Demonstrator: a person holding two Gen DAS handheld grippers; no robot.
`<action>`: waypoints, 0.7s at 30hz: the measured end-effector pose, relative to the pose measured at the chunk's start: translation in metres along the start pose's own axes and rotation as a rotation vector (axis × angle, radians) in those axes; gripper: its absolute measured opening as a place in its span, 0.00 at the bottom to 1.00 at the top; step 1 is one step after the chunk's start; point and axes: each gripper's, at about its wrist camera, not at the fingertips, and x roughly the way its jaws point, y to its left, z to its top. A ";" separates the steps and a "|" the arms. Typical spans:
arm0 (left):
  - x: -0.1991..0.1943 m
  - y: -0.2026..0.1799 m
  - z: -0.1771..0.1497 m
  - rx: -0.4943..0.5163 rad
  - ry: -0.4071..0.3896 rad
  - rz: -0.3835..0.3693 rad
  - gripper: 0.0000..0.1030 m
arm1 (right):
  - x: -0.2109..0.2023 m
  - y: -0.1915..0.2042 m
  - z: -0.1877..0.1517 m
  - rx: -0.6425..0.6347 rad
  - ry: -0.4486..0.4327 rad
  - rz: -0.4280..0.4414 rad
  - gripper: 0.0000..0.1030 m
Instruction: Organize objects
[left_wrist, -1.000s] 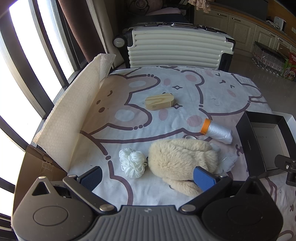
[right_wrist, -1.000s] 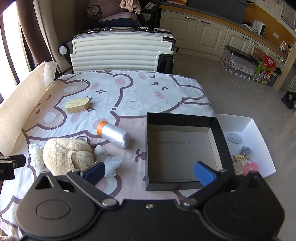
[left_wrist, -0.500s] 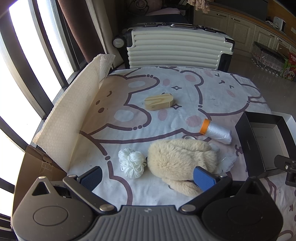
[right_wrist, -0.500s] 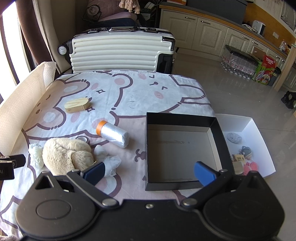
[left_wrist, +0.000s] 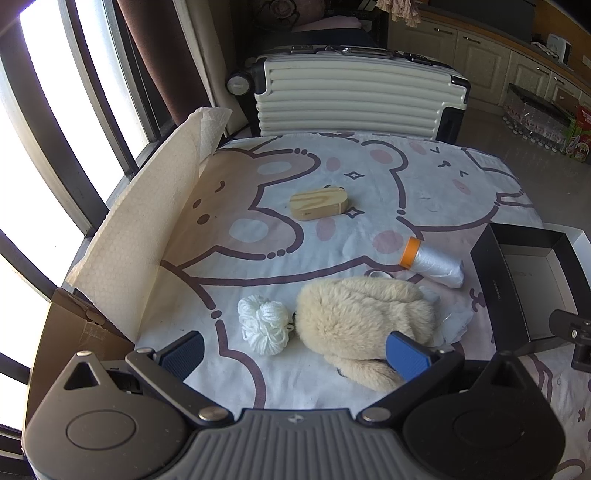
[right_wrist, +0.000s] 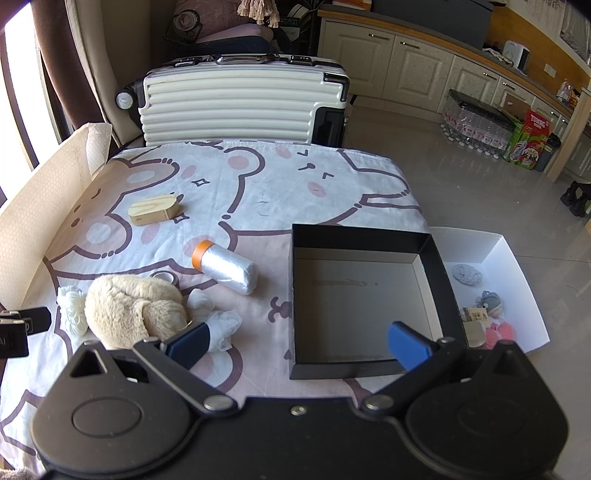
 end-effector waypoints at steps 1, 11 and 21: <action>-0.001 0.001 0.001 -0.001 0.000 0.000 1.00 | 0.000 0.000 0.000 0.000 0.000 0.000 1.00; -0.008 0.009 0.013 -0.037 -0.027 0.022 1.00 | -0.006 0.000 0.006 -0.013 -0.042 0.005 1.00; -0.025 0.018 0.051 -0.061 -0.084 0.034 1.00 | -0.025 0.014 0.065 -0.031 -0.125 0.073 1.00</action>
